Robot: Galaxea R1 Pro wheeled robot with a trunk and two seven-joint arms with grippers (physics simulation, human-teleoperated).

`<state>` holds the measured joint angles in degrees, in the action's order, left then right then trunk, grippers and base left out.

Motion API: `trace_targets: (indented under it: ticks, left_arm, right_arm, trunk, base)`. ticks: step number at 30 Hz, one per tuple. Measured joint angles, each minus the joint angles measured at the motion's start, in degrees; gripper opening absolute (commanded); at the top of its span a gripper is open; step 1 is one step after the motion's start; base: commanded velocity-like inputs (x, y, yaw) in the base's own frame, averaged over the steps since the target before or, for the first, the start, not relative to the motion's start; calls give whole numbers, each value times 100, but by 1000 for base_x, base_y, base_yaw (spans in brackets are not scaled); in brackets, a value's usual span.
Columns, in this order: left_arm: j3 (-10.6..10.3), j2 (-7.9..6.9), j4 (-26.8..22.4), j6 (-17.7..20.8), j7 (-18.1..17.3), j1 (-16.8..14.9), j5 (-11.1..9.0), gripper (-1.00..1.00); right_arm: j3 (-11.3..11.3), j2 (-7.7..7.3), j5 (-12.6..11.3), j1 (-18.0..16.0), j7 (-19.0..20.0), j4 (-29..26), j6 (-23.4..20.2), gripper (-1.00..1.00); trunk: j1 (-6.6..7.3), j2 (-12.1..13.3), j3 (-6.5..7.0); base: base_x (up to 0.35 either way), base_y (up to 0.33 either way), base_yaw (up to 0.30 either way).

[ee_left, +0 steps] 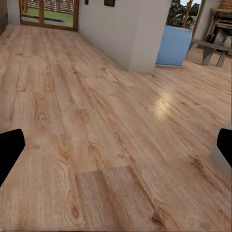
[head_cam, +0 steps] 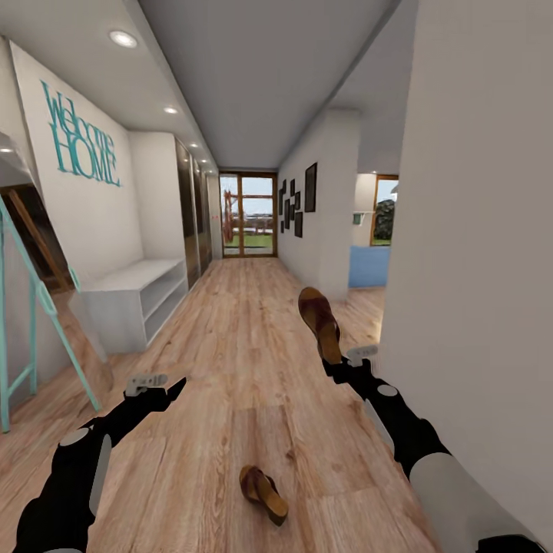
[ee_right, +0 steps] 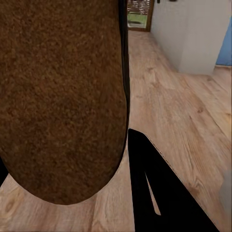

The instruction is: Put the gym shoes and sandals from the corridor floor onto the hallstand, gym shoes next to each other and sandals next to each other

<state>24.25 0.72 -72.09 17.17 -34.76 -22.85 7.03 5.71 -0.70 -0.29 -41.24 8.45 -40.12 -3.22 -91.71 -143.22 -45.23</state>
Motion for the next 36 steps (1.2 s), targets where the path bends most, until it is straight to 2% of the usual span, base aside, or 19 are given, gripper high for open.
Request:
trace_targets:
  ticks: [8,17,23,31,36]
  left_arm:
    - [0,0,0,0,0,-1,-4,100]
    - [0,0,4,-3,1,-1,-6,100]
    - [-2,0,3,-2,2,-3,-5,100]
    - [-3,0,2,-1,1,-2,-4,100]
    - [-5,35,8,-4,4,-2,-7,100]
  right_arm:
    - [-3,-1,-6,1,1,0,-1,-100]
    - [-5,1,-7,1,-1,0,0,-100]
    - [-11,-4,-4,3,3,-2,0,-100]
    - [-8,-4,19,2,2,-3,1,-100]
    - [-8,-3,5,-1,4,-3,1,-100]
  trunk:
    - [0,0,0]
    - [2,0,0]
    - [1,0,0]
    - [0,0,0]
    - [0,0,0]
  base:
    - [14,-20,291]
    - [170,-261,254]
    - [141,-198,29]
    - [13,-24,1]
    - [0,-218,0]
